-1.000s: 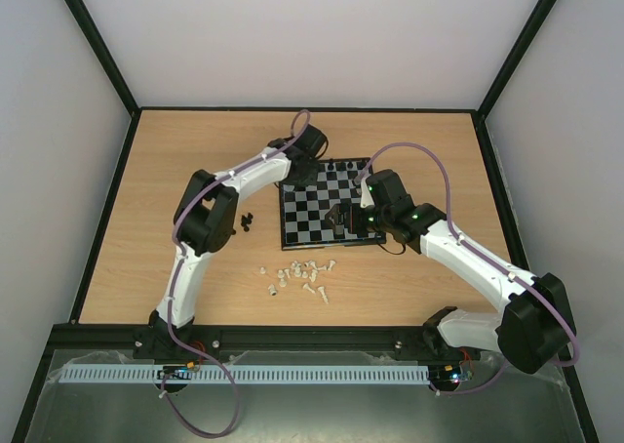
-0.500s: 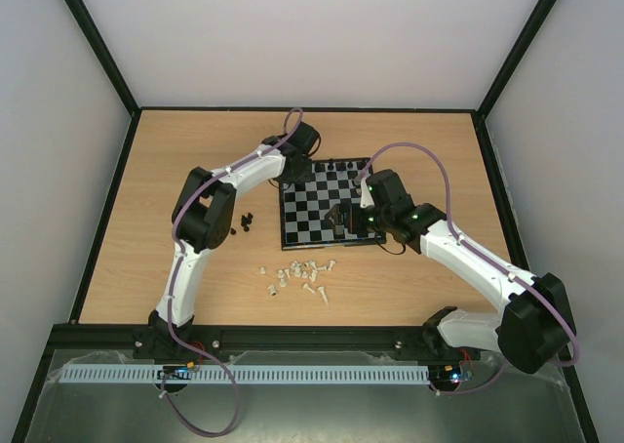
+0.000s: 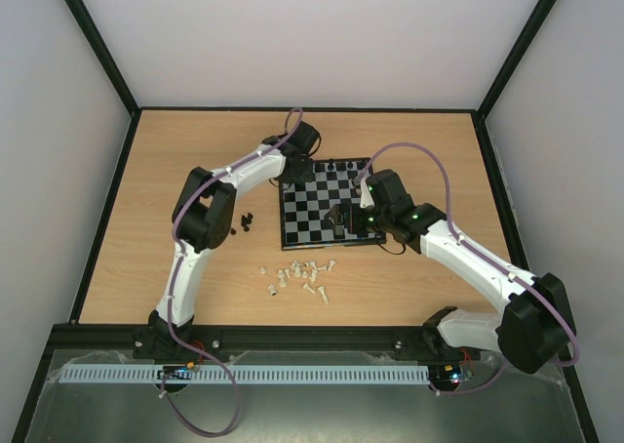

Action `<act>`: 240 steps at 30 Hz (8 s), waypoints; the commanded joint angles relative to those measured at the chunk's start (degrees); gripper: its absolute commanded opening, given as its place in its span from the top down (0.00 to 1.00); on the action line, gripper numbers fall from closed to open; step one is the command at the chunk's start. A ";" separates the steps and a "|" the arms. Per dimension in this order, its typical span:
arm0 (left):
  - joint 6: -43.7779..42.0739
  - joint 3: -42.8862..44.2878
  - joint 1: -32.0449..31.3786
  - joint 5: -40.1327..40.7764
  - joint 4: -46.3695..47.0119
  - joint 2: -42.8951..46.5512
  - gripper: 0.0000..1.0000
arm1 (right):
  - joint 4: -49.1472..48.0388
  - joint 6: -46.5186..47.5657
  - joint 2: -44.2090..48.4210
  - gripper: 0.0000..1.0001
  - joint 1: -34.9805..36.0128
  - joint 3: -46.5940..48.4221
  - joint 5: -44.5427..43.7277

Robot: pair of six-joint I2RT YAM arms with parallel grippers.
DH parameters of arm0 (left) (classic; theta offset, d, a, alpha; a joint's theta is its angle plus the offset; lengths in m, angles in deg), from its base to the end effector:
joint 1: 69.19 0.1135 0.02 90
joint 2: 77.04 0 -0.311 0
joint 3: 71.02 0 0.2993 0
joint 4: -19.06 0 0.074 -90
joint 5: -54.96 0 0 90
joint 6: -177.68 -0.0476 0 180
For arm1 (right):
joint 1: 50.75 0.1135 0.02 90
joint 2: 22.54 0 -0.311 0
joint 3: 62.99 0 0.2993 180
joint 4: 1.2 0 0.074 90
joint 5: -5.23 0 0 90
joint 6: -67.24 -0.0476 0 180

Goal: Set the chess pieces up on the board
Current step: Place the chess piece on the chessboard, then pick up the chess piece at the center of the board, then place the chess piece on the chessboard, then pick up the chess piece at the center of the board.

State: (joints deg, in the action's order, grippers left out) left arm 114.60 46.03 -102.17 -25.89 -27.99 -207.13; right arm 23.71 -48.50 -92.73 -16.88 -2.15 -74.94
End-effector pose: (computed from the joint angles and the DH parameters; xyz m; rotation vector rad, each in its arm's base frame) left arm 0.4841 -0.3051 0.1790 0.0822 2.6061 -0.1669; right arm 0.2527 0.1794 0.2894 -0.2631 2.2505 0.7638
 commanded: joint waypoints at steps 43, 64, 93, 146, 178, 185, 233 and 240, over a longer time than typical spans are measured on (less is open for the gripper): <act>12.76 -50.01 -1.30 11.29 1.70 43.97 0.43 | -0.51 0.47 -0.69 0.01 0.41 -0.93 2.77; 10.46 -60.11 8.70 4.04 13.07 43.61 0.68 | -0.51 0.56 -0.97 0.01 0.50 -0.93 3.25; 6.84 -47.59 4.39 3.91 4.31 44.85 0.97 | -0.35 0.66 -0.96 0.01 0.54 -0.85 2.78; 0.04 7.86 -2.06 -0.80 -2.47 -4.13 0.97 | 0.19 0.51 -0.10 0.02 0.50 -0.90 0.20; 0.45 8.02 -1.44 -1.68 -1.36 -4.46 0.84 | 0.02 0.58 -0.23 0.01 0.53 -0.98 0.90; 0.80 7.54 -2.02 -1.31 -1.84 -2.36 0.83 | 0.02 0.60 -0.12 0.02 0.52 -0.96 1.01; 7.54 -48.65 7.49 4.40 11.65 34.37 0.74 | -0.60 0.51 -0.65 0.01 0.56 -1.25 2.96; 7.00 -47.82 7.83 3.70 12.33 32.07 0.81 | -0.60 0.60 -0.82 0.01 0.67 -1.29 2.94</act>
State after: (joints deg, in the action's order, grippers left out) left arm 122.23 -2.01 -94.49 -21.57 -16.62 -173.44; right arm 23.23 -48.48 -92.93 -16.60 -2.54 -72.72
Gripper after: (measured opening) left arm 0.206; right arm 0.986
